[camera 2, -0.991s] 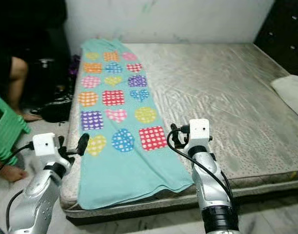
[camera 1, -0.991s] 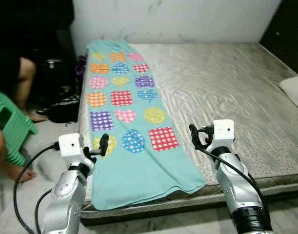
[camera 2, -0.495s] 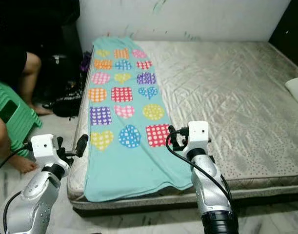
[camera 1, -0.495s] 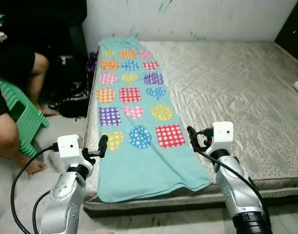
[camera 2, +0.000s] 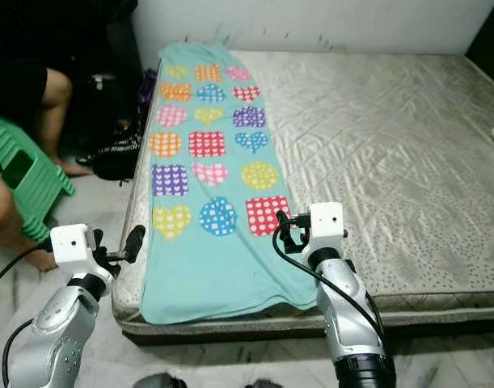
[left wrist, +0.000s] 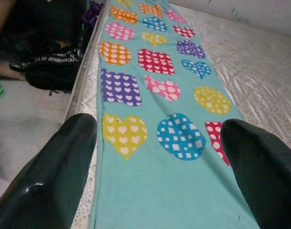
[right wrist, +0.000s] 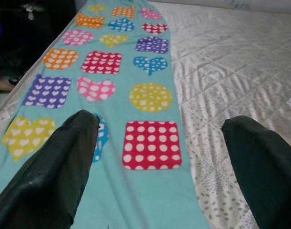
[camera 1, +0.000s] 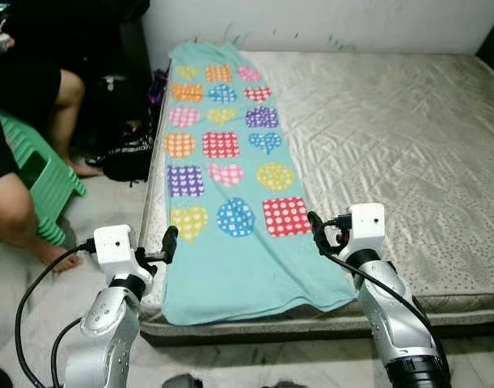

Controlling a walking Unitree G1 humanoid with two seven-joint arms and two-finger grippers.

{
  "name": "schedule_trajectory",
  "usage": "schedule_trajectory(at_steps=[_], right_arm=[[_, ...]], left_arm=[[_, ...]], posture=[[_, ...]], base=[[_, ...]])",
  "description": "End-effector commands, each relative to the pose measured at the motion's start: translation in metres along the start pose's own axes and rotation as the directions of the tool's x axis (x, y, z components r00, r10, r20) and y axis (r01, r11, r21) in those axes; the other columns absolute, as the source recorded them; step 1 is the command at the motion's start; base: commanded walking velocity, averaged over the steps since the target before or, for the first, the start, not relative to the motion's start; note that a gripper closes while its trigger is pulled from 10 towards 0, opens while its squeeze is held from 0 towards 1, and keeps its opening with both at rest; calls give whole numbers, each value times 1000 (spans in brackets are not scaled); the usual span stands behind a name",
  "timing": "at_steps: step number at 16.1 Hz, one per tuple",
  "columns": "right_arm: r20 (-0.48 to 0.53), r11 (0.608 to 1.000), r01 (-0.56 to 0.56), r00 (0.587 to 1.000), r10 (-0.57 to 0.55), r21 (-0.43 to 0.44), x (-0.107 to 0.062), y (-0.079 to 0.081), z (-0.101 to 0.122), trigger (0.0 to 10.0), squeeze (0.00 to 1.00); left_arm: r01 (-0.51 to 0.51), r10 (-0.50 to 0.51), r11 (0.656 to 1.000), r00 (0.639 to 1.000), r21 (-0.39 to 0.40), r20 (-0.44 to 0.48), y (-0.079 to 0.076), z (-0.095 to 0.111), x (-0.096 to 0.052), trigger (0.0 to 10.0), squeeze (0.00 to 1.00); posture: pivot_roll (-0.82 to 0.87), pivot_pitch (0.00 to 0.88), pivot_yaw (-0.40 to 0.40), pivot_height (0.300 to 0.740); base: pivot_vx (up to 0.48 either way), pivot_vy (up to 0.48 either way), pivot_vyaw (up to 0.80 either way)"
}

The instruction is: Clean up the room

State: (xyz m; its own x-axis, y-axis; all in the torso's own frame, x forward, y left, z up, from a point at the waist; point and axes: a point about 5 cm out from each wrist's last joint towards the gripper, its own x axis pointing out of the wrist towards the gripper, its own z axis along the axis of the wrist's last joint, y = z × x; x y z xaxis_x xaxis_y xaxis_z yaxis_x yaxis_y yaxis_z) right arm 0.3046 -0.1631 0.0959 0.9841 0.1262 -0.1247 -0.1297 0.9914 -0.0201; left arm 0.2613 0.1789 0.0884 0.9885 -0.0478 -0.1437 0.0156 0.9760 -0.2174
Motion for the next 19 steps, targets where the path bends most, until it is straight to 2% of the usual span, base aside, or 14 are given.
schedule_trajectory(at_steps=[1,3,10,19], right_arm=[[-4,1000,-19,1000,18,-12,0,2,1,10000,0],[3,1000,-29,1000,29,-10,1,3,3,10000,0],[6,998,-60,998,60,-26,-3,4,3,10000,0],[-60,994,-109,992,108,-19,-21,10,-8,10000,0]], left_arm=[[0,0,1000,1000,8,-10,0,-1,0,10000,0],[-2,2,1000,1000,8,-7,0,0,0,10000,0],[-20,20,1000,1000,-1,0,-2,0,-3,10000,0],[-56,56,998,998,-15,-25,0,-6,-22,10000,0]], posture=[[-39,123,-33,646],[-41,124,-36,626],[-39,156,-54,626],[-46,250,-68,621]], base=[[0,0,0],[0,0,0],[0,0,0],[0,0,0]])
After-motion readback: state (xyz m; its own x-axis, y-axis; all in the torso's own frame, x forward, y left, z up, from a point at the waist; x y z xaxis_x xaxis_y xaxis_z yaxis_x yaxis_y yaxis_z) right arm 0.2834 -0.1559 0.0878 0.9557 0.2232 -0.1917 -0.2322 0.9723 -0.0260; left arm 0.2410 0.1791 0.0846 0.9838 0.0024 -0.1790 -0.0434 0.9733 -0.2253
